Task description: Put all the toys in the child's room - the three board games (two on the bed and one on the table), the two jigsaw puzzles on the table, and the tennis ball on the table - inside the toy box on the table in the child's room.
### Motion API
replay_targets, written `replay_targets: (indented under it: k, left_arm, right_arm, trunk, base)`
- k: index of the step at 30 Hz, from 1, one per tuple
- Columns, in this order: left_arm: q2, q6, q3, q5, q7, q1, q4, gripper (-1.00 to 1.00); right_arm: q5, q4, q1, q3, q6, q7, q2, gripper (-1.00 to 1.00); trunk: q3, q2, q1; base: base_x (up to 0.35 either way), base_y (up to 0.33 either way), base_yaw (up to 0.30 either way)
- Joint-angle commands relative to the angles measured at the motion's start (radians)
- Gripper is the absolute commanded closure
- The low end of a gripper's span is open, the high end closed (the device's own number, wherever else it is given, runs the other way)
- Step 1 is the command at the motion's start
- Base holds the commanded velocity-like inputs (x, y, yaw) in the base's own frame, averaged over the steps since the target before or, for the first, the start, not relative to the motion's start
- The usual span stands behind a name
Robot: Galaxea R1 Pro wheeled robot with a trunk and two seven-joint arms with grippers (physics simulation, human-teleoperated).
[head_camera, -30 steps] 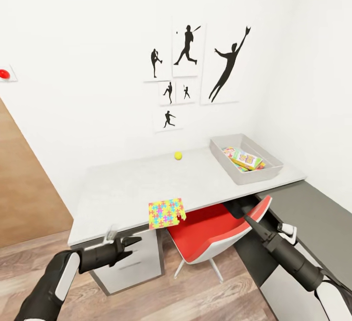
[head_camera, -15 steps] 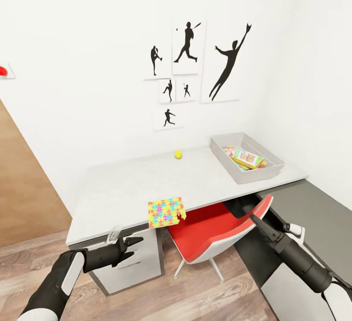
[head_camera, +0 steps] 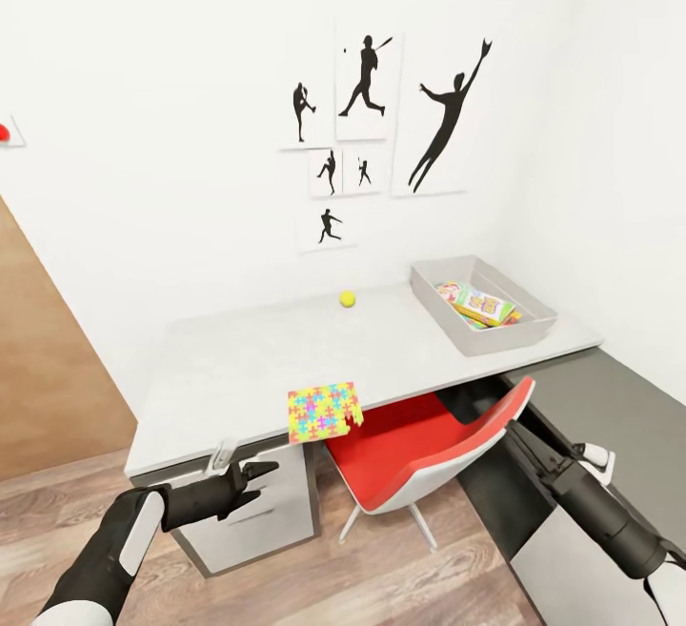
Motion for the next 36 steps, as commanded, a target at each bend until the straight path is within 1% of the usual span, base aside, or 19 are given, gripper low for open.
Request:
replay_targets:
  k: [1,5,8,11,14,16,20,24,28,29,31,36]
  left_arm:
    - [0.0,0.004,0.002,-0.003,-0.005,-0.001,0.0,-1.0]
    - [-0.005,0.001,0.002,0.0,-0.005,-0.001,0.0,-1.0]
    - [-0.015,-0.01,0.003,0.004,-0.006,-0.001,0.0,-1.0]
    - [-0.04,-0.057,0.003,0.005,-0.009,-0.001,0.001,-1.0]
    - [-0.049,-0.074,0.003,0.005,-0.014,-0.001,0.008,-1.0]
    - [-0.048,-0.076,0.006,0.006,-0.022,-0.001,0.012,-1.0]
    - [-0.042,-0.075,0.01,0.008,-0.048,-0.001,0.015,-1.0]
    - [-0.02,-0.071,0.012,0.008,-0.101,-0.001,0.015,-1.0]
    - [0.007,-0.05,0.012,0.008,-0.21,-0.001,0.015,-1.0]
    - [0.01,-0.043,0.012,0.007,-0.238,-0.001,0.015,-1.0]
    - [0.014,-0.036,0.012,0.005,-0.273,-0.001,0.015,-1.0]
    - [0.017,-0.032,0.012,0.004,-0.296,-0.001,0.015,-1.0]
  right_arm:
    - [-0.01,-0.001,0.0,-0.001,0.01,0.001,0.003,-1.0]
    - [-0.017,-0.004,0.0,0.0,0.015,0.005,0.01,-1.0]
    - [-0.02,-0.004,-0.001,0.0,0.015,0.006,0.012,-1.0]
    - [-0.022,-0.001,-0.001,0.001,0.016,0.007,0.012,-1.0]
    - [-0.022,0.002,-0.001,0.003,0.016,0.008,0.014,-1.0]
    - [-0.022,0.007,-0.001,0.005,0.016,0.008,0.016,-1.0]
    - [-0.02,0.01,-0.002,0.009,0.013,0.009,0.017,-1.0]
    - [-0.02,0.012,-0.001,0.011,0.01,0.011,0.018,-1.0]
    - [-0.021,0.016,-0.001,0.011,0.009,0.013,0.018,-1.0]
    - [-0.021,0.018,-0.001,0.011,0.009,0.013,0.018,-1.0]
    - [-0.021,0.02,-0.002,0.011,0.008,0.013,0.018,-1.0]
    - [-0.02,0.022,-0.002,0.011,0.008,0.013,0.018,-1.0]
  trunk:
    - [-0.004,-0.008,0.004]
    - [-0.017,-0.036,0.019]
    - [-0.026,-0.057,0.031]
    - [-0.036,-0.078,0.042]
    - [-0.045,-0.099,0.054]
    - [-0.051,-0.113,0.062]
    - [-0.064,-0.141,0.077]
    - [-0.076,-0.169,0.092]
    - [-0.089,-0.197,0.108]
    - [-0.092,-0.204,0.111]
    - [-0.098,-0.218,0.119]
    - [-0.114,-0.253,0.138]
  base:
    - [0.0,0.0,0.0]
    - [0.0,0.0,0.0]
    - [0.0,0.0,0.0]
    - [0.0,0.0,0.0]
    - [0.0,0.0,0.0]
    - [0.0,0.0,0.0]
    - [0.0,0.0,0.0]
    - [0.0,0.0,0.0]
    - [0.0,0.0,0.0]
    - [0.0,0.0,0.0]
    - [0.0,0.0,0.0]
    - [0.0,0.0,0.0]
